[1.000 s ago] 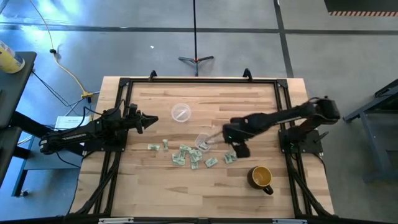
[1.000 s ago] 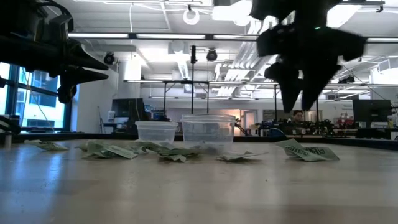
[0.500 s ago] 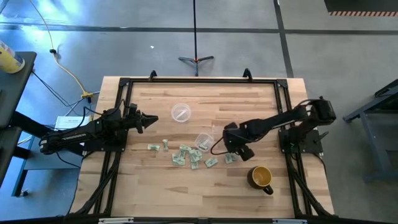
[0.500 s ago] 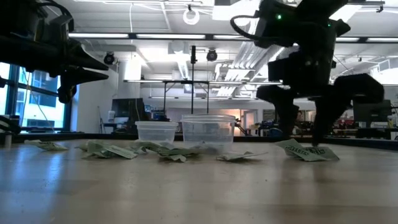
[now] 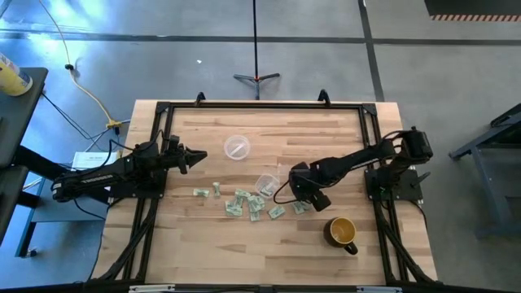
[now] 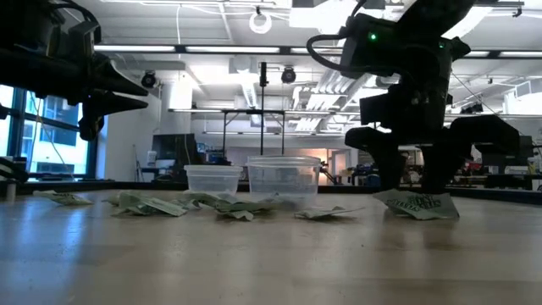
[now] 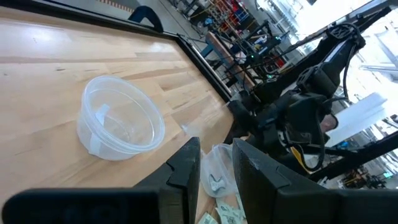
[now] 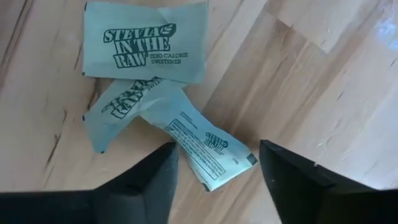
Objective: Pick and place items into bin
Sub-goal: Put the light green stevia packet into the transparent bin
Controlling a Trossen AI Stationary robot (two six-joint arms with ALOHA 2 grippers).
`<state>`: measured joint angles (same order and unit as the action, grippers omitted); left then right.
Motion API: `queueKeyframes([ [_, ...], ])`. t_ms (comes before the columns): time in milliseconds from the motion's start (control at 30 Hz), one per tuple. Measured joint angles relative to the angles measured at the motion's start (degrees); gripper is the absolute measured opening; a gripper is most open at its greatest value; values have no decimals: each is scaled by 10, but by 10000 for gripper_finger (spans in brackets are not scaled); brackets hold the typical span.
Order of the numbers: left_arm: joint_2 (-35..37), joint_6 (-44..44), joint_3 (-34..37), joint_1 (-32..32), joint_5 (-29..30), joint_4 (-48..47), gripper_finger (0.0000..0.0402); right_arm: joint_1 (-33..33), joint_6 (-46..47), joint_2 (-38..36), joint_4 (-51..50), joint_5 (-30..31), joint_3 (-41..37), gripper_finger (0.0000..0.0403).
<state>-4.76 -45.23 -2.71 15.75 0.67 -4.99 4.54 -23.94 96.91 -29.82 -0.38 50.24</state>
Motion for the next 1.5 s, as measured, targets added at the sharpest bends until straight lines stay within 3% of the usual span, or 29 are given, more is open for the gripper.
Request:
queueKeyframes([
  [300, 0, 0, 0, 0, 0, 0, 129, -11, 35, -7, -13, 15, 0, 36],
  [400, 0, 0, 0, 0, 0, 0, 129, -12, 61, -26, -45, 41, 6, 7],
  [567, 0, 0, 0, 0, 0, 0, 129, -16, 119, -60, -116, 50, 83, 25],
  [667, 0, 0, 0, 0, 0, 0, 129, -26, 159, -60, -108, 29, 142, 23],
  [833, 0, 0, 0, 0, 4, 1, 129, -82, 301, -9, -86, -65, 220, 8],
  [900, 0, 0, 0, 0, 4, 1, 129, -101, 347, 16, -89, -76, 246, 8],
  [1200, 0, 0, 0, 0, 17, 2, 129, -85, 402, 110, -115, -127, 351, 30],
  [1267, 0, 0, 0, 0, 19, 2, 129, -79, 433, 119, -119, -116, 359, 29],
  [1400, 0, 19, 0, 0, 12, 2, 129, -59, 503, 133, -119, -31, 366, 26],
  [1500, 0, 43, 0, 0, 0, 0, 129, -52, 565, 141, -117, -30, 367, 36],
])
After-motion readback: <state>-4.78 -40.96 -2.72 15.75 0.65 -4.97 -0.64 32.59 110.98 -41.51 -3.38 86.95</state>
